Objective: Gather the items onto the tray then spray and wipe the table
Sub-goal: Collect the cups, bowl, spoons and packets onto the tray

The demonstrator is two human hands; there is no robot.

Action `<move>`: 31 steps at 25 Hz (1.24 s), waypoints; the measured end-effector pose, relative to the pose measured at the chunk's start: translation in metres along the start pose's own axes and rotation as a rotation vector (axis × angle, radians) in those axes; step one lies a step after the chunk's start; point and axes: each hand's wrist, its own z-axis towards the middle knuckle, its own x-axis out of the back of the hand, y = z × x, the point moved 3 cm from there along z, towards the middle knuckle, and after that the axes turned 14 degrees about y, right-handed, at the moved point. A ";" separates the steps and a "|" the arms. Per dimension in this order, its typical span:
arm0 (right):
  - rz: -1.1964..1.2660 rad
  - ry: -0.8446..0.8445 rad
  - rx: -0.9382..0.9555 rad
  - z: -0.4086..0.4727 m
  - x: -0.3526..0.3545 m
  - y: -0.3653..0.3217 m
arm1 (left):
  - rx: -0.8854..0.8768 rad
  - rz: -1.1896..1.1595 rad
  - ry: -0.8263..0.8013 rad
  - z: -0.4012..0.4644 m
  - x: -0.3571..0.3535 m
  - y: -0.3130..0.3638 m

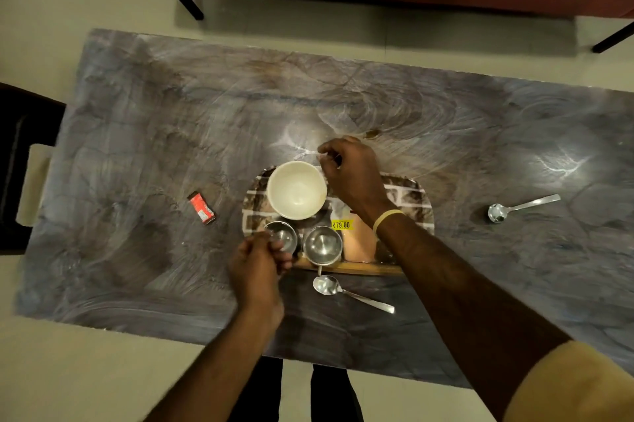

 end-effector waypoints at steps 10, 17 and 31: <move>-0.078 -0.535 0.098 -0.048 -0.156 -0.111 | 0.407 -0.188 0.123 0.139 0.047 0.027; -0.314 -0.662 0.280 -0.070 -0.216 -0.117 | 0.447 -0.167 0.013 0.158 0.036 0.035; 0.405 0.014 -0.617 -0.040 -0.115 -0.103 | 0.024 -0.035 -0.101 0.124 0.002 0.079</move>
